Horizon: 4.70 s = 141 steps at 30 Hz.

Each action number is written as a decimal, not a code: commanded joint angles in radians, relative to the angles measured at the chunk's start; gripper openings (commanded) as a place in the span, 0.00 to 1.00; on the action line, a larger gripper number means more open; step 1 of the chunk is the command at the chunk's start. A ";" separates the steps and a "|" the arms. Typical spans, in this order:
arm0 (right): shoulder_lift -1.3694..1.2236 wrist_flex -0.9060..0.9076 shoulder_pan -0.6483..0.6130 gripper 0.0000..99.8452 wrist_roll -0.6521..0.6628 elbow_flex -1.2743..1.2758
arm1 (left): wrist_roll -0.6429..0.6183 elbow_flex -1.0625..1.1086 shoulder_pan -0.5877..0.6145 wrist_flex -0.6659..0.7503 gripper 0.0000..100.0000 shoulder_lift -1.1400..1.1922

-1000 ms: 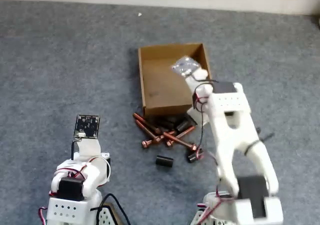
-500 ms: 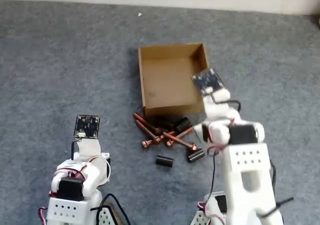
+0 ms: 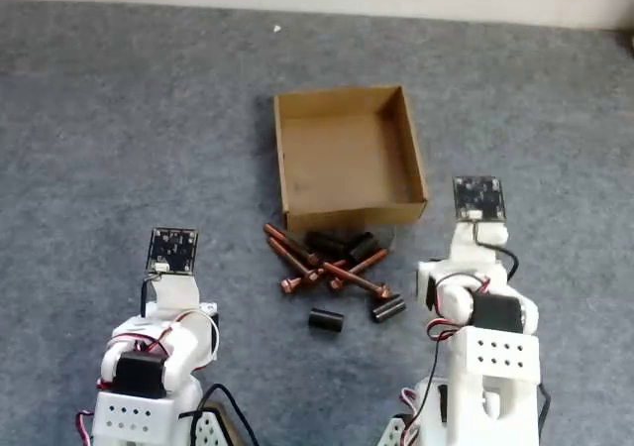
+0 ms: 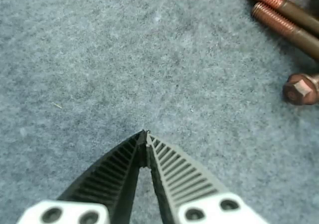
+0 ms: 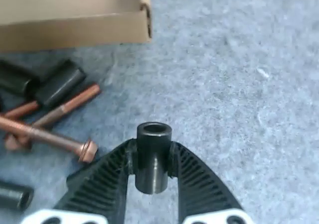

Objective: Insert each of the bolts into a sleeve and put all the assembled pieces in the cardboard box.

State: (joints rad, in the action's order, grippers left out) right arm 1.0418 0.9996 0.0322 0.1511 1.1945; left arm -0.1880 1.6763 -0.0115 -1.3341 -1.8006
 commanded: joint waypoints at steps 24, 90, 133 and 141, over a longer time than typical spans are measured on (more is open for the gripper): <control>0.025 -0.150 0.170 0.00 -0.140 0.019 | 0.565 -0.272 -0.099 0.190 0.01 -0.008; 0.031 -0.211 0.453 0.00 -0.158 0.033 | 0.967 -1.532 -0.731 0.166 0.00 1.991; 0.031 -0.203 0.263 0.00 -0.126 0.042 | 0.838 -0.582 0.044 0.252 0.15 1.193; 0.031 -0.203 0.262 0.00 -0.114 0.042 | 0.835 -0.596 0.050 0.342 0.14 1.388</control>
State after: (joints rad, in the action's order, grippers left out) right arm 1.0510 0.8201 0.3069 0.0238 1.2513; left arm 0.6544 1.0994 0.0238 -1.0610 -0.5271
